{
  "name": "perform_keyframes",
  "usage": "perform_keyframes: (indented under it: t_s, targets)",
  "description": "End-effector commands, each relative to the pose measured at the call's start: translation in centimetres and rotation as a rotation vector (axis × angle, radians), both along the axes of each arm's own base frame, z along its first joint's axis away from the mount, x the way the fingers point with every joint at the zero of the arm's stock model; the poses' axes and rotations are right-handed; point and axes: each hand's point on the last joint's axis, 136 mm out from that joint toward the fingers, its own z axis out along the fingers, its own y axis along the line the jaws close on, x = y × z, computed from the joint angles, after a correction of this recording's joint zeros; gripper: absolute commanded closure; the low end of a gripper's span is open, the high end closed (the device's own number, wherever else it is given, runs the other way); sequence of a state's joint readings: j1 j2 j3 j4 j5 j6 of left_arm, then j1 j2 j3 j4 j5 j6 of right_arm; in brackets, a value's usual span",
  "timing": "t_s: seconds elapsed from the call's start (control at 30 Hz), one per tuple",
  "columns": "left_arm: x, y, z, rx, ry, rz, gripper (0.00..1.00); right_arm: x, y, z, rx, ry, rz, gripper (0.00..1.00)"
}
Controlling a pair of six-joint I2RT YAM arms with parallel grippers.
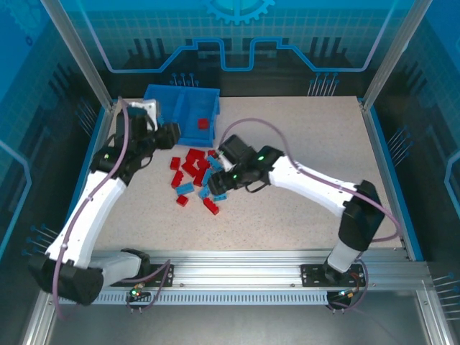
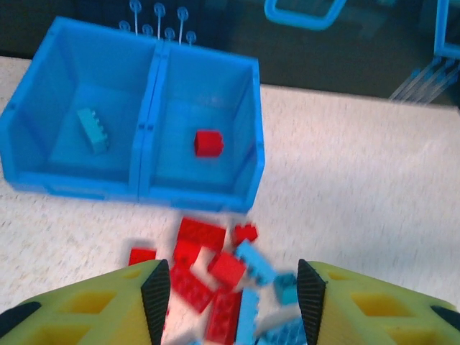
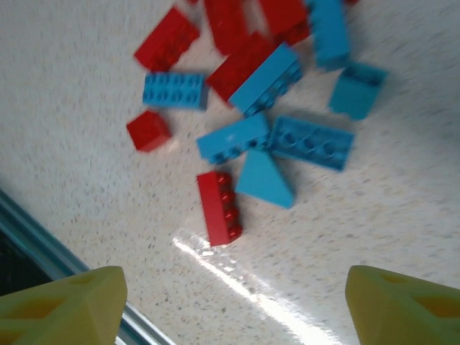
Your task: Sort the legos into containers by color
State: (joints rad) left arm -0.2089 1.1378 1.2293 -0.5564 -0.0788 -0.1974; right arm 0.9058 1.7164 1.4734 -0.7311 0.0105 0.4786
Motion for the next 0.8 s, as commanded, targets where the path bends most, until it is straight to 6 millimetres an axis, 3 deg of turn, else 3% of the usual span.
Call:
perform_keyframes:
  t_s: [0.0, 0.2, 0.4, 0.57, 0.77]
  targets:
    - [-3.7, -1.0, -3.6, 0.102, 0.098, -0.176, 0.44, -2.1, 2.0, -3.5, -0.081, 0.019, 0.096, 0.28]
    - [-6.7, -0.5, -6.2, 0.144, 0.122, -0.213, 0.38, -2.5, 4.7, -7.7, -0.153, 0.013, 0.118, 0.35]
    - [-7.0, 0.2, -7.3, 0.188, 0.064, -0.204, 0.22, -1.3, 3.9, -11.4, -0.297, -0.039, 0.090, 0.43]
    - [-6.6, 0.3, -8.1, 0.199, 0.065, -0.201, 0.10, -1.1, 3.7, -12.8, -0.322, -0.044, 0.093, 0.45]
    - [-6.5, 0.3, -8.5, 0.198, 0.060, -0.196, 0.05, -0.5, 3.9, -12.3, -0.332, -0.068, 0.089, 0.69]
